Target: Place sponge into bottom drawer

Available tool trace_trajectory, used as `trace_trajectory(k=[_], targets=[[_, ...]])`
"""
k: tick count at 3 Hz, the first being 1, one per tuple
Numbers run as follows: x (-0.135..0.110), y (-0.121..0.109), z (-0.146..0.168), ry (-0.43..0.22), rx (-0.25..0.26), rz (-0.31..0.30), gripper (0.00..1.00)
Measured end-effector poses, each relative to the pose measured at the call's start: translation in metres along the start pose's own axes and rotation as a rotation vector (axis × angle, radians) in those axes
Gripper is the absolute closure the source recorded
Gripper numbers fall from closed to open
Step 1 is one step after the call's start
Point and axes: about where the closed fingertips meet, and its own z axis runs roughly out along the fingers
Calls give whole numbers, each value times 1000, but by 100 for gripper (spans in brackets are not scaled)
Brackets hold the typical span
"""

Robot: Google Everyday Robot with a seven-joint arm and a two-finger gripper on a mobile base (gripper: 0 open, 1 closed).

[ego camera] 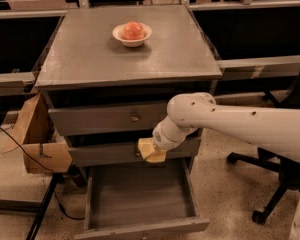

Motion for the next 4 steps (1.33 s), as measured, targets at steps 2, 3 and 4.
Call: trace_trajectory(k=[2,3,4], targets=[[13,-42,52,-21,113,-347,100],[16,-61,91,-15,118,-535,100],[22,-62,100,1,109,-624,100]])
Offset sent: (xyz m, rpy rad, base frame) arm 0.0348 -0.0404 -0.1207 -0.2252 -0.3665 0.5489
